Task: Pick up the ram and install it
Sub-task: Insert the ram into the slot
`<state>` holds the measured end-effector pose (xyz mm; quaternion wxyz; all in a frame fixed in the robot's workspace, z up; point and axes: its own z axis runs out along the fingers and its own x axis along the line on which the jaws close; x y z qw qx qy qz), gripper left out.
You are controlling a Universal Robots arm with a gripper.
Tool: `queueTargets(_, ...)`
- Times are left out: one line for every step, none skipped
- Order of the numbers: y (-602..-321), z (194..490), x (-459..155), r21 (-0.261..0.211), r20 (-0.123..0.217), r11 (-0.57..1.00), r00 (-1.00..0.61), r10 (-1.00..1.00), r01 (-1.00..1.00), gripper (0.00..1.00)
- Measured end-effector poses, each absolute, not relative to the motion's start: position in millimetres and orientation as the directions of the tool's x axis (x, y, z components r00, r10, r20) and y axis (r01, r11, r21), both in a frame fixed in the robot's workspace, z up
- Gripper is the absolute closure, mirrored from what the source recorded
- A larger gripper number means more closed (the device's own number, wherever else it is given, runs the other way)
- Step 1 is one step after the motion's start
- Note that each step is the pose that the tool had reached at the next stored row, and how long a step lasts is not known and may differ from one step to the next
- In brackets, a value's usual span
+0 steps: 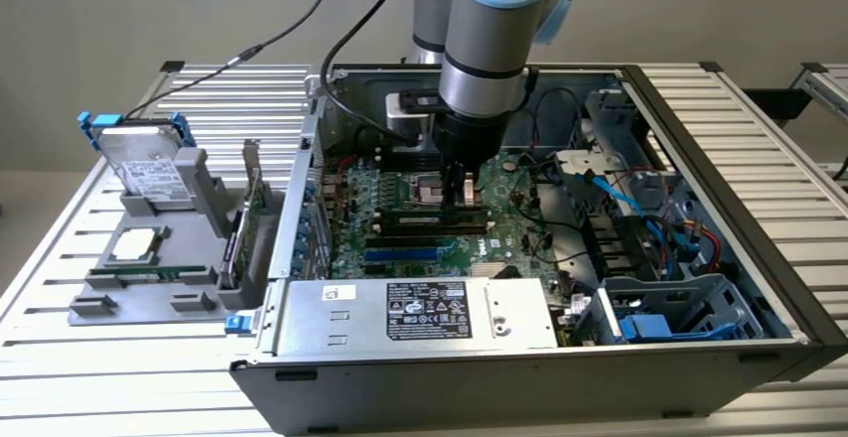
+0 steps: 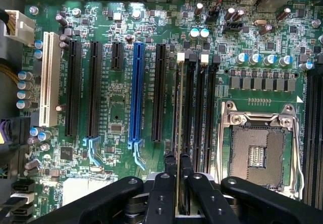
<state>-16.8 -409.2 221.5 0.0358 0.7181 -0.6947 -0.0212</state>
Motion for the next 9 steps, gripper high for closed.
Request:
queueTargets(-409.2, 221.6, -16.8, 0.081, 0.019, -0.032, 0.034, -0.999, -0.996, 0.85)
queueTargets(-409.2, 221.6, -16.8, 0.081, 0.020, -0.032, 0.034, -0.999, -0.996, 0.85)
queueTargets(-409.2, 221.6, -16.8, 0.081, 0.020, -0.032, 0.034, -0.999, -0.996, 0.85)
queueTargets(-409.2, 221.6, -16.9, 0.081, 0.020, -0.032, 0.034, -0.999, -0.996, 0.85)
queueTargets(-409.2, 221.5, -17.0, 0.081, 0.020, -0.032, 0.033, -0.999, -0.996, 0.85)
queueTargets(-409.2, 221.4, -17.2, 0.081, 0.020, -0.032, 0.033, -0.999, -0.996, 0.85)
queueTargets(-409.2, 221.3, -17.4, 0.081, 0.020, -0.032, 0.033, -0.999, -0.996, 0.85)
queueTargets(-409.2, 221.2, -17.4, 0.081, 0.020, -0.032, 0.033, -0.999, -0.996, 0.85)
queueTargets(-409.2, 221.2, -17.4, 0.081, 0.021, -0.032, 0.033, -0.999, -0.996, 0.85)
